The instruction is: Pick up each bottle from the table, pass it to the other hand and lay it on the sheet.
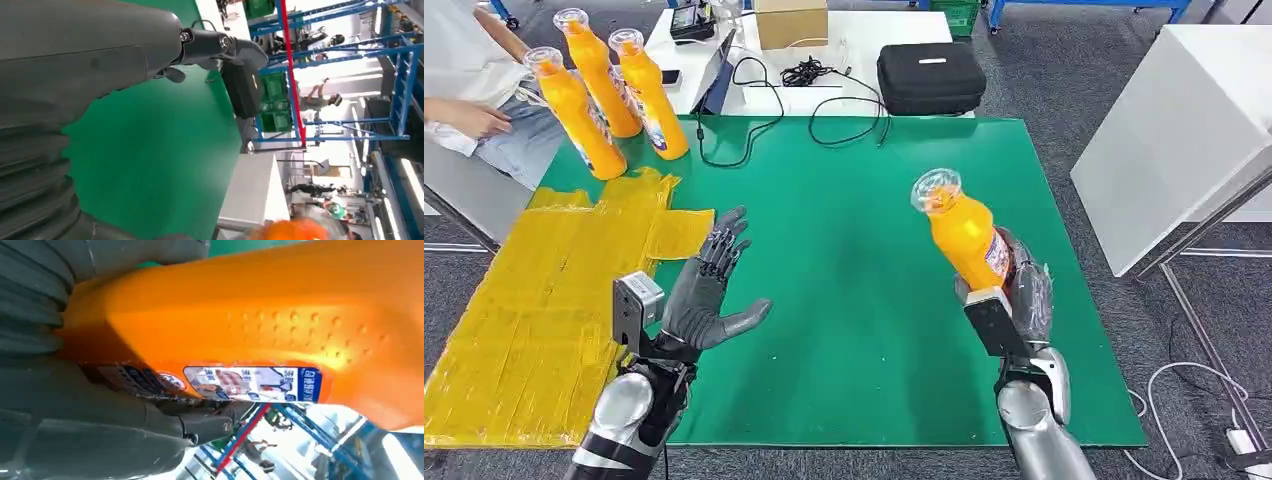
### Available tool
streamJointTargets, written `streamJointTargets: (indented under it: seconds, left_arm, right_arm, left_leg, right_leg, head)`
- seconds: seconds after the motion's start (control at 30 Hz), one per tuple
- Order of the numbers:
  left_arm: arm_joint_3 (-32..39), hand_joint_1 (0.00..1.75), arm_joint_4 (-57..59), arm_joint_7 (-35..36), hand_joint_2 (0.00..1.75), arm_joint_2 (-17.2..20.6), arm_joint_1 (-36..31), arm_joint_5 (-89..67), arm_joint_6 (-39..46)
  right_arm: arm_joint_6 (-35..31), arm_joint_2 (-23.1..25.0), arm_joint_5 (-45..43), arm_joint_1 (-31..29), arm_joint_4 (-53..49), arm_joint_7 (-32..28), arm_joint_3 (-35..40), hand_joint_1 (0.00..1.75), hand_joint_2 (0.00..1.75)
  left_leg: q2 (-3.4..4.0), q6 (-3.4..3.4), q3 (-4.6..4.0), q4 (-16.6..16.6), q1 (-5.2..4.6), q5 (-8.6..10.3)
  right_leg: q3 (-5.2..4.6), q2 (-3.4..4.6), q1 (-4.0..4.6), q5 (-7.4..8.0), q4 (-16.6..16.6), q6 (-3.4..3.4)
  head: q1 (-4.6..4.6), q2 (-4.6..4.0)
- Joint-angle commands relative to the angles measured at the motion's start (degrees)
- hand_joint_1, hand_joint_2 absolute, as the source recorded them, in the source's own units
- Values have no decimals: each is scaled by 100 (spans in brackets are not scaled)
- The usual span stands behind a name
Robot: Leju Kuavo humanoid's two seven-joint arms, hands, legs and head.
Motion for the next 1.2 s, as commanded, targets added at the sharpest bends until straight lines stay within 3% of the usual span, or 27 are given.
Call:
streamJointTargets:
  seconds: [0.03,0.47,0.73,0.9,0.97,1.2]
  left_arm:
    - [-641,0,755,80,175,136,-791,289,-199]
    - [-943,0,1022,79,175,55,-1104,588,-258]
    - [-944,0,1027,79,175,61,-1102,591,-258]
    - [-944,0,1027,79,175,61,-1102,591,-258]
    - [-944,0,1027,79,175,61,-1102,591,-258]
    - [-942,0,1138,79,175,31,-1207,707,-263]
  right_arm:
    - [397,621,-853,-1076,516,-136,292,175,175]
    - [847,1184,-895,-1449,2072,-506,1690,175,175]
    - [855,1158,-896,-1469,2082,-506,1688,175,175]
    - [855,1158,-896,-1469,2082,-506,1688,175,175]
    - [855,1158,-896,-1469,2082,-506,1688,175,175]
    - [854,1324,-489,-1601,2621,-503,2353,175,175]
  left_leg:
    - [17,-4,-1,4,-2,0]
    - [23,-8,20,-4,4,-4]
    - [3,-6,-5,-2,3,3]
    - [7,-16,30,4,5,-12]
    - [2,-9,-11,-1,1,2]
    - [15,-10,-2,-2,4,-3]
  right_leg:
    - [-6,12,-2,4,5,-4]
    - [10,16,5,1,0,-8]
    - [-8,0,2,1,0,-3]
    - [23,-5,7,-14,9,-14]
    - [-14,-3,2,-1,2,-6]
    - [-9,8,5,-2,2,-8]
  head:
    - [2,0]
    - [2,0]
    - [2,0]
    - [2,0]
    - [2,0]
    - [4,0]
